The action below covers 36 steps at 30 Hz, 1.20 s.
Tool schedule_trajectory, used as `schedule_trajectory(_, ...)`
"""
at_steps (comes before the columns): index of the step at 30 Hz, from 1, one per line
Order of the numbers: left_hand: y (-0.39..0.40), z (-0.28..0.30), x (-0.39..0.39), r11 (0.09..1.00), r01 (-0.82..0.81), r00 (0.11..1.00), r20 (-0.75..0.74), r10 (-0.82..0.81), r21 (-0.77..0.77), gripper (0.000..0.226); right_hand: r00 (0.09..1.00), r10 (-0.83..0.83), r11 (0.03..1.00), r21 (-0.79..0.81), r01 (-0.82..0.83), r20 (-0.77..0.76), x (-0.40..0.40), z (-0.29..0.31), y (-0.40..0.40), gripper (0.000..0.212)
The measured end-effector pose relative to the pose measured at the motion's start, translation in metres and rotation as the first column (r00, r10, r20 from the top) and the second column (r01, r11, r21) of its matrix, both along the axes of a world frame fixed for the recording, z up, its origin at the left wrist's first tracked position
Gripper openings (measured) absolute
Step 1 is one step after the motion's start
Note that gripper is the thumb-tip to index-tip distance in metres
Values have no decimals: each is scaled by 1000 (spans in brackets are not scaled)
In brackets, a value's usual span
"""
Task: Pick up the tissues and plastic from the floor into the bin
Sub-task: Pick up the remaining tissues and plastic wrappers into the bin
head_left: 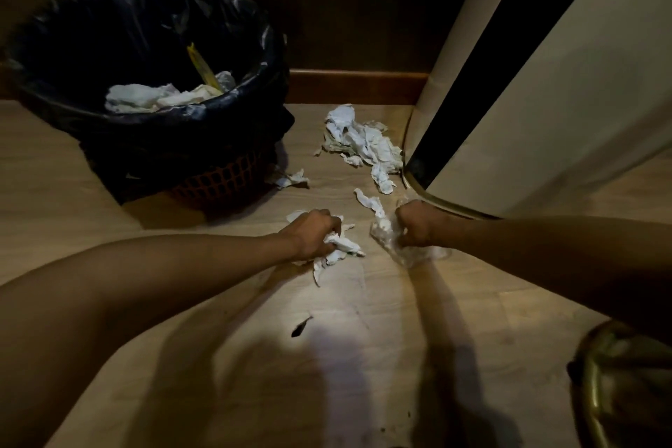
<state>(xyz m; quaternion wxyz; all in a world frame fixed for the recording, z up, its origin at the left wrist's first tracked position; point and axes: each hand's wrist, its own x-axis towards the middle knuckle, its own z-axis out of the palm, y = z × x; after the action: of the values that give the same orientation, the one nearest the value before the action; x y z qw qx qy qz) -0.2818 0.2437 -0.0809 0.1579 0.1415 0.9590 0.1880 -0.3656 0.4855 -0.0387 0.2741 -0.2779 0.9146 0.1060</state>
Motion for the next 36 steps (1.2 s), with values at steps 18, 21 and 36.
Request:
schedule_trajectory(18, -33, -1, -34, 899, -429, 903, -48, 426, -88, 47, 993, 110, 975, -192, -115, -36, -18, -16, -33, 27)
schedule_trajectory(21, -30, -6, -40, 886, -455, 890, -32, 454, -88, 54, 1000, -8, 963, -271, 3, -19, -22, -15, -31, 30)
schedule_trajectory(36, -39, -9, 49, 978, -209, 972, 116, 206, 20, 45, 927, -366, 916, -211, 342, -82, -67, -42, -61, 47)
